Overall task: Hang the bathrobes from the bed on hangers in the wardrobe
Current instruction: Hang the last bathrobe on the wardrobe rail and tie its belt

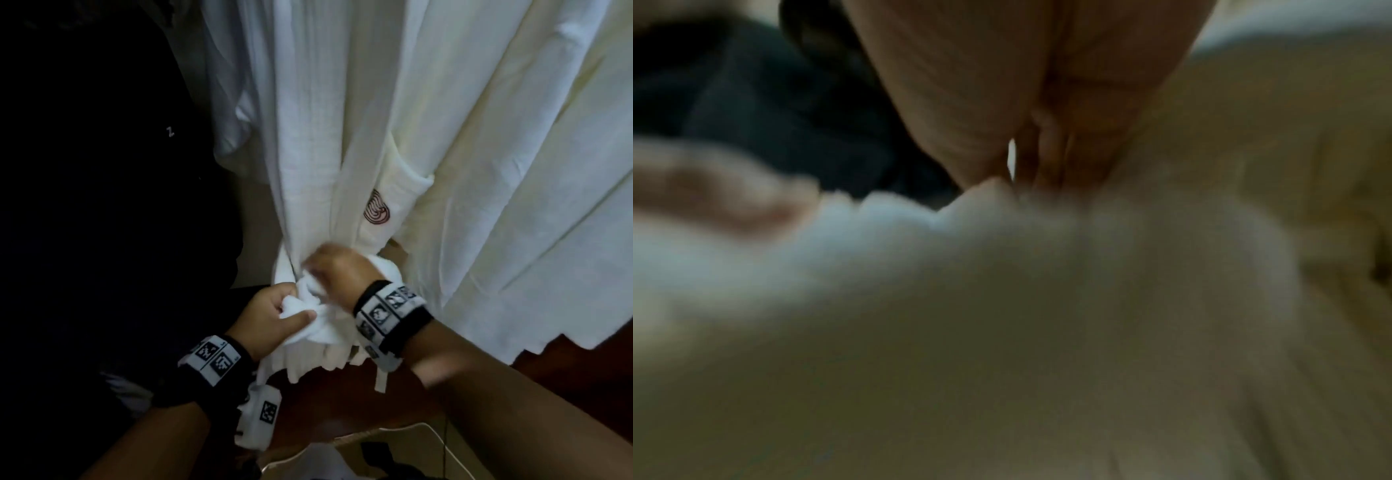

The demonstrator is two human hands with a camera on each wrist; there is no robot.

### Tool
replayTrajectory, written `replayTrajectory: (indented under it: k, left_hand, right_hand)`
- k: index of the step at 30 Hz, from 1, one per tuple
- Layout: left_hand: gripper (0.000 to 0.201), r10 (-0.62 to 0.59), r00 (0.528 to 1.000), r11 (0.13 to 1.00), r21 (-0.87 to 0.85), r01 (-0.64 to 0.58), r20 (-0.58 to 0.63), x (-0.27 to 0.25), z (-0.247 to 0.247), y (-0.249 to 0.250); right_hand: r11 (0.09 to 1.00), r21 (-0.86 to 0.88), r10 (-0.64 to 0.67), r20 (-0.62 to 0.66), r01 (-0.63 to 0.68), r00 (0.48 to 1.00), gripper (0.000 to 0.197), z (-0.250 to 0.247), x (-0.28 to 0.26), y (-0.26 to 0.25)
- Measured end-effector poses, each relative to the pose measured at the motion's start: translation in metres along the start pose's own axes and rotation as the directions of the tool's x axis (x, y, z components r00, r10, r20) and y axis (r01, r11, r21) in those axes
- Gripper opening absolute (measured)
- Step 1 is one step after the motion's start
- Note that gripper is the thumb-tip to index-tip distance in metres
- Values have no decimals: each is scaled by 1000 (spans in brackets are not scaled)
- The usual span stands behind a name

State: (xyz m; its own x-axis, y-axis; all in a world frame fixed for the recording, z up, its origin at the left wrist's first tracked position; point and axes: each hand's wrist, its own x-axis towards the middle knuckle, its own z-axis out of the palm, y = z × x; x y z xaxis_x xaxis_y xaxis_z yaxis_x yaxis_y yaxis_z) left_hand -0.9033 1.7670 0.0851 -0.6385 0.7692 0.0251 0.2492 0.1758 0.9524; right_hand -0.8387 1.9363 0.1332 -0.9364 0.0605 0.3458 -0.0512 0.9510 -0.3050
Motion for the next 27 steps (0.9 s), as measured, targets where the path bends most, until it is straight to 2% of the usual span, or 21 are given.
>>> replayTrajectory:
  k: [1,2,3,4,5,7,9,10,12,13,14,16,17,18,19,21,22,23,25,27]
  left_hand:
    - [32,13,1000,999,47,-12,-17,-2,-1,-2]
    - [33,22,999,993,119,-19,-29,-6,-2,-7]
    - [32,33,999,982,190,-25,-40,-9,-4,-10]
    - [31,38,998,971,237,-25,-48,-12,-6,-13]
    - [31,47,997,965,261,-29,-61,-14,-7,-14]
    - [32,82,994,959,277,-58,-77,-16,-11,-13]
    - [39,112,992,947,308,-90,-55,-15,-13,-11]
    - [37,96,995,943,324,-79,-35,-14,-14,-12]
    - [33,47,999,933,356,-45,3,-11,-16,-16]
    - [32,27,1000,926,377,-29,10,-10,-17,-19]
    - [32,9,1000,918,396,-14,16,-10,-18,-20]
    - [33,-10,999,914,405,-3,31,-8,-20,-20]
    - [32,-12,999,916,400,-2,34,-8,-19,-19]
    - [32,-17,999,922,387,0,40,-7,-19,-18]
    - [32,-18,999,927,376,0,45,-7,-18,-17]
    - [34,-19,999,929,371,0,48,-5,-16,-14]
    - [36,-18,999,929,369,-1,48,-5,-15,-13]
    - [37,-19,999,930,367,0,48,-4,-14,-12]
    - [39,-24,999,933,360,7,43,-4,-15,-11]
    - [39,-30,999,940,342,15,39,-5,-15,-8]
  right_hand:
    - [992,-74,115,275,-98,955,17,14,0,-1]
    - [971,-190,221,493,-144,842,22,24,-1,-2]
    - [959,-256,258,604,-123,754,27,32,-3,-4]
    - [957,-273,261,662,-99,702,29,35,-4,-6]
    - [962,-258,250,688,-92,681,29,35,-4,-6]
    - [977,-112,208,691,-181,693,26,36,-7,-5]
    - [941,149,139,649,-304,748,22,35,-14,-4]
    - [890,283,127,600,-357,790,22,34,-20,-5]
    - [711,538,209,455,-454,866,36,27,-33,-7]
    - [626,636,270,364,-450,891,43,23,-40,-5]
    - [632,660,334,240,-405,912,43,16,-46,-3]
    - [801,527,389,-95,-285,916,31,0,-62,2]
    - [881,405,356,-229,-244,906,28,-7,-72,5]
    - [933,243,333,-305,-265,892,31,-12,-82,7]
    - [937,95,350,-314,-337,882,41,-14,-92,11]
    - [871,-28,480,-165,-490,862,60,-7,-107,26]
    - [840,-11,540,-80,-543,838,58,-3,-110,33]
    - [824,28,567,-55,-566,822,47,-3,-110,39]
    - [858,70,513,-158,-509,844,24,-10,-104,44]
    - [944,63,325,-324,-323,889,20,-23,-93,31]
